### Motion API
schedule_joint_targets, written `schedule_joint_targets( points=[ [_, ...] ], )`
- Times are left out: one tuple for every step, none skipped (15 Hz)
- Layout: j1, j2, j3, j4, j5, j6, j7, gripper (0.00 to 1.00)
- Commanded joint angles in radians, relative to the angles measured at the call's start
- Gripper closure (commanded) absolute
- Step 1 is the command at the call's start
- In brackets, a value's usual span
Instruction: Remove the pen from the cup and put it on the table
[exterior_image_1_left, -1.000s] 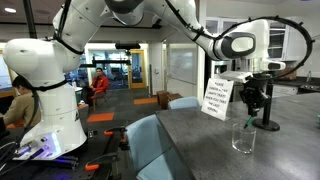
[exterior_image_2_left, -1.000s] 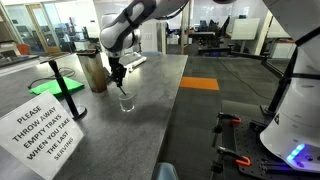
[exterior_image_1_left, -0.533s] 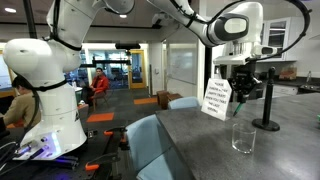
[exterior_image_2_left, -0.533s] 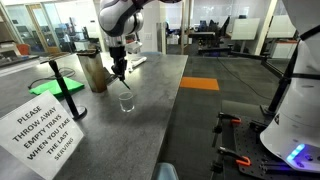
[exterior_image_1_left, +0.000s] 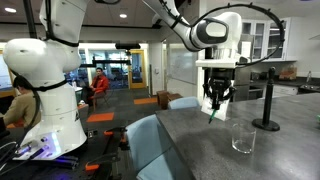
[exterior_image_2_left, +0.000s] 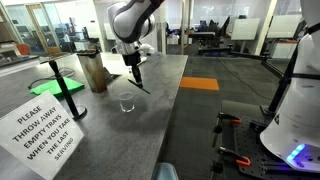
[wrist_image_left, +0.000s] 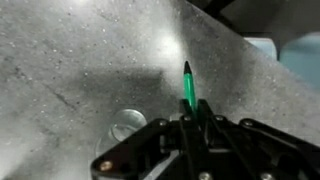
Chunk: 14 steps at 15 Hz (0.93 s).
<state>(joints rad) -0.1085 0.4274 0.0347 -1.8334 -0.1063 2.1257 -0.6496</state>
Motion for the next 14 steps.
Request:
schedule_joint_targets(
  points=[
    [0.005,-0.045,0.005,-0.102,-0.114,0.03,-0.103,0.97],
    [0.011,-0.038,0.001,-0.114,-0.158,0.041,-0.117,0.97],
    [0.015,-0.031,0.0,-0.125,-0.198,0.052,-0.135,0.97],
    [0.021,-0.024,-0.004,-0.138,-0.246,0.075,-0.141,0.97],
    [0.025,-0.015,-0.006,-0.149,-0.29,0.1,-0.148,0.97],
    [0.031,-0.006,-0.008,-0.16,-0.337,0.131,-0.15,0.97],
    [0.038,0.006,-0.013,-0.172,-0.391,0.169,-0.139,0.97],
    [0.046,0.02,-0.017,-0.179,-0.44,0.201,-0.128,0.97],
    [0.057,0.04,-0.027,-0.179,-0.491,0.231,-0.102,0.97],
    [0.061,0.057,-0.029,-0.177,-0.517,0.249,-0.089,0.97],
    [0.07,0.08,-0.037,-0.17,-0.55,0.268,-0.07,0.97],
    [0.075,0.098,-0.043,-0.164,-0.574,0.281,-0.056,0.97],
    [0.08,0.115,-0.05,-0.16,-0.598,0.294,-0.038,0.97],
    [0.086,0.13,-0.057,-0.157,-0.619,0.305,-0.025,0.97]
  ],
)
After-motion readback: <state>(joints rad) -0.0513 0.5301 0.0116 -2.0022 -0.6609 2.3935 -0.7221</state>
